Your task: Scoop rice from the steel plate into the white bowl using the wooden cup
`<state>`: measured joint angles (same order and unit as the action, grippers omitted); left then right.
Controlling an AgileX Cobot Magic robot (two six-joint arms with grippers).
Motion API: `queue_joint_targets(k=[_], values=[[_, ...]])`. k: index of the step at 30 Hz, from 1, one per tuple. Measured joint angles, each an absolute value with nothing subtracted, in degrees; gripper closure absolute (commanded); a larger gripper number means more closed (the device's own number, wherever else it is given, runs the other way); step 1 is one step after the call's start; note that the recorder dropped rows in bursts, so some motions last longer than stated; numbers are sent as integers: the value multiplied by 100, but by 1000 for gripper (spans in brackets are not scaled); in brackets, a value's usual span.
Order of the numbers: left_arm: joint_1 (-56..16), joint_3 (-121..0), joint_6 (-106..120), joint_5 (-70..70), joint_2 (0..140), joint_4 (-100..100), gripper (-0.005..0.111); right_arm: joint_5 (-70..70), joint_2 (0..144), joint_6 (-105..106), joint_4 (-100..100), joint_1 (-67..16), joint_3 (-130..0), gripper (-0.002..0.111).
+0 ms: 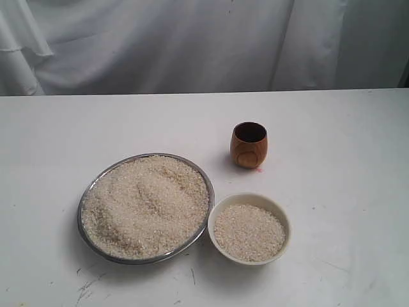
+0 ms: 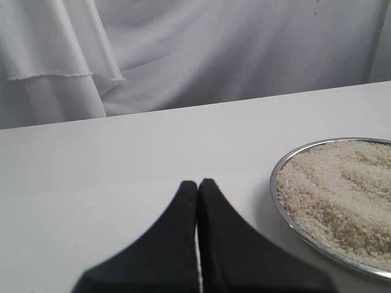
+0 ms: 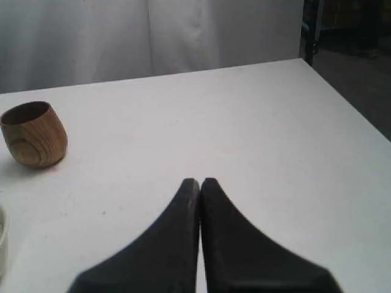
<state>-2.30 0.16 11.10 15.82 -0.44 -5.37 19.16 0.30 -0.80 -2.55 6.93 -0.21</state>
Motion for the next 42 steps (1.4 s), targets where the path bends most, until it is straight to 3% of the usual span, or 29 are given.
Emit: queue_joint_targets(k=[11,35,42], values=[[-230,16,1110,1582,-44,-537,107,-194,30,0,-460,693,-21,108],[-230,16,1110,1582,-44,-537,107,-2503,30,-224,-533,693,-46,108],[-230,16,1110,1582,-44,-537,107,-3008,592,-246,-533,693,-872,108]])
